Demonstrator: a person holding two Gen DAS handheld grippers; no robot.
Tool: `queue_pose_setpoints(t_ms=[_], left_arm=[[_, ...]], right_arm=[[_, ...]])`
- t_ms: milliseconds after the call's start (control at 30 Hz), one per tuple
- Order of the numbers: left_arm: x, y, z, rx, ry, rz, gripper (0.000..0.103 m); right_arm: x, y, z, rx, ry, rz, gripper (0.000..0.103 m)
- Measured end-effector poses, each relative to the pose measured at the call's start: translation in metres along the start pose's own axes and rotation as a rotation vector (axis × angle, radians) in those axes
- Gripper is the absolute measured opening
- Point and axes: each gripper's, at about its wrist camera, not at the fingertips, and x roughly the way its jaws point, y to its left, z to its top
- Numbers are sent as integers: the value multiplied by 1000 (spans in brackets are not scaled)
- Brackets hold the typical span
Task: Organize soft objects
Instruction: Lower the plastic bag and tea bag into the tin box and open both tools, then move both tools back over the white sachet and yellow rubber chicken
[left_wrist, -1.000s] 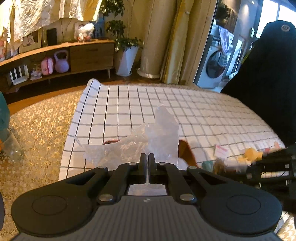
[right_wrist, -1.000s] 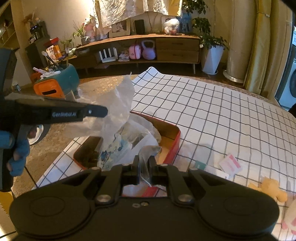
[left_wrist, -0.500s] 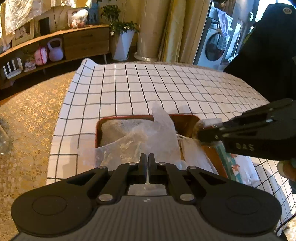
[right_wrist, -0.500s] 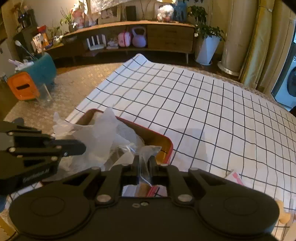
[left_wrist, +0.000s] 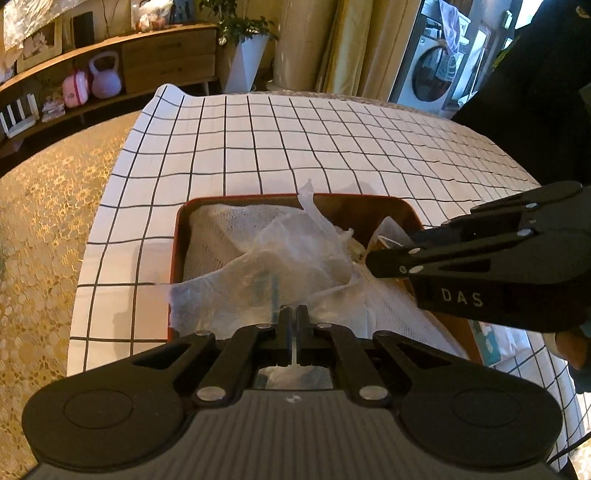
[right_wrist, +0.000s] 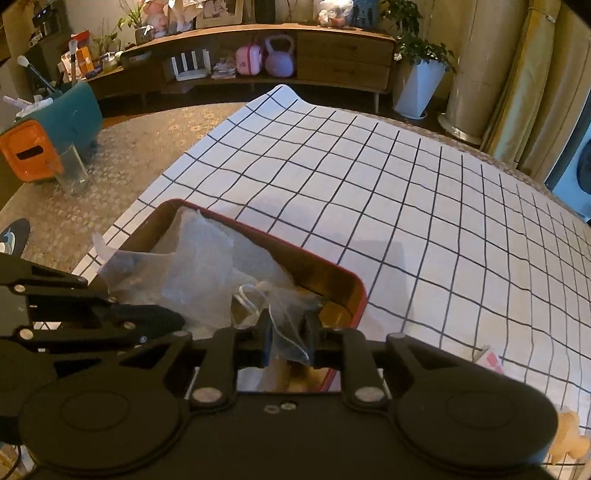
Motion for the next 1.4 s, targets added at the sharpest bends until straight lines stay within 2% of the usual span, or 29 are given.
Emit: queue_pose_setpoints(t_ms=[167,300,633,700,733,767,800,833,1233,1400], left_arm=[[1,2,0,-20,3,7,2],[0,2,0,-26,4,14,3],[-14,-3,1,-17,-1,28,6],[-18,-4,1,-22,-5,32,13],[-20,-4,1,-23,-9,31,23],[-23,-4,1,-24,-14,31,38],[-26,-5,1,-25,-20,32,47],[-29,-5,0,-26,-30,29,61],[-73,-23,1,-8,-113,36,64],[-95,-37,0,-1,-163,27,72]], right_arm=[[3,0,-2,3,4,-5,25],[-2,-2,-4,14,-6,11,37],[-31,-3,-9,39,-59,43,50],[-38,-2,-10,40,-68,49,50],[-42,-2,-11,42,-73,53,51],[-46,-2,-11,44,-79,56,51],[-50,-1,-12,44,-85,58,52],[-54,-1,-12,42,-92,60,53],[-111,-1,-26,45,-184,95,64],[-137,-7,-38,52,-226,98,72]])
